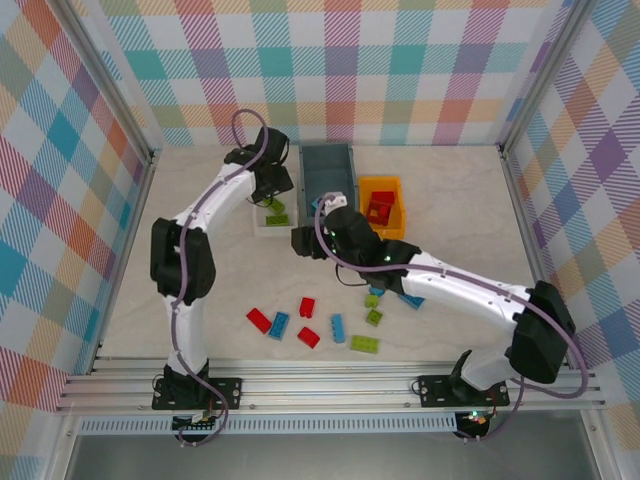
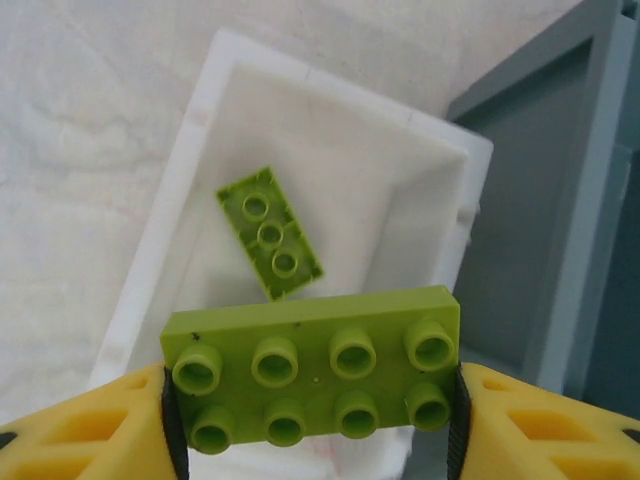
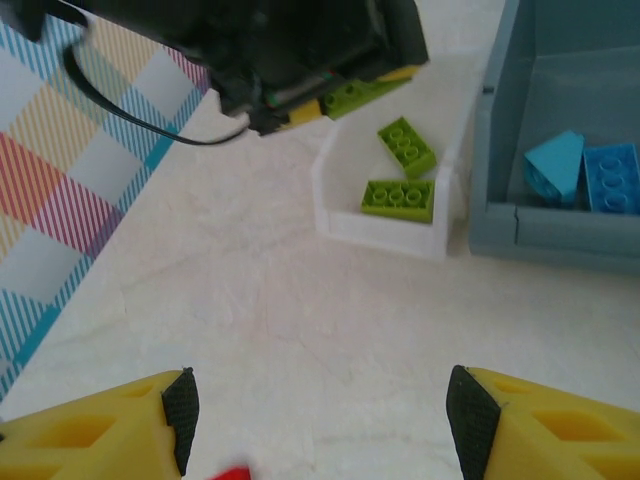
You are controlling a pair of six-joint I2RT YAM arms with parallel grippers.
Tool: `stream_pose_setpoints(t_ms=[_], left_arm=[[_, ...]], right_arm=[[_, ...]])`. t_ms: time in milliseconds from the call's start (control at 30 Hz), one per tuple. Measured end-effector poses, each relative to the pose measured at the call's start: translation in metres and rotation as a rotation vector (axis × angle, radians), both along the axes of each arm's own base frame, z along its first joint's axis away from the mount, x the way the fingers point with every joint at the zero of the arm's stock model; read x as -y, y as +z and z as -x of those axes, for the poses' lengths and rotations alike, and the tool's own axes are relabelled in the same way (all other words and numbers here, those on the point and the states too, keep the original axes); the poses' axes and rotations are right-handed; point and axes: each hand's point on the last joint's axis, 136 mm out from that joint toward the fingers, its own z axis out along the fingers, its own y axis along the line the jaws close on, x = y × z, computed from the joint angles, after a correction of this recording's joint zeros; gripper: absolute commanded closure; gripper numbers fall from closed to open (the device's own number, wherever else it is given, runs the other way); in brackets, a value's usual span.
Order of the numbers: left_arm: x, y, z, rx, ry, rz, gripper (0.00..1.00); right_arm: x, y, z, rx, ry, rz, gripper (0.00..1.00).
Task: Sort the legos into containers by color
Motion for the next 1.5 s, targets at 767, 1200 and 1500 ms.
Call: stream_pose_setpoints(t_ms=[767,1200,1500], left_arm=[[0.0,-0.055,-0.034,-0.083,-0.044,-0.028,0.24],[-0.004,0.002,-0.012,-0.007,-0.04,0.009,0.28],[-0.019,0.07,0.111,0.115,-0.014,0.07,0.31]], right_arm=[[-0.005,0.004,-0.015,-0.026,-0.009,-0.037,0.3],[0.025,0.012,-0.004,-0.019,-0.035,-0.04,0.31],[0.027,-0.052,0.036,-0.138,0.042,0.156,0.33]])
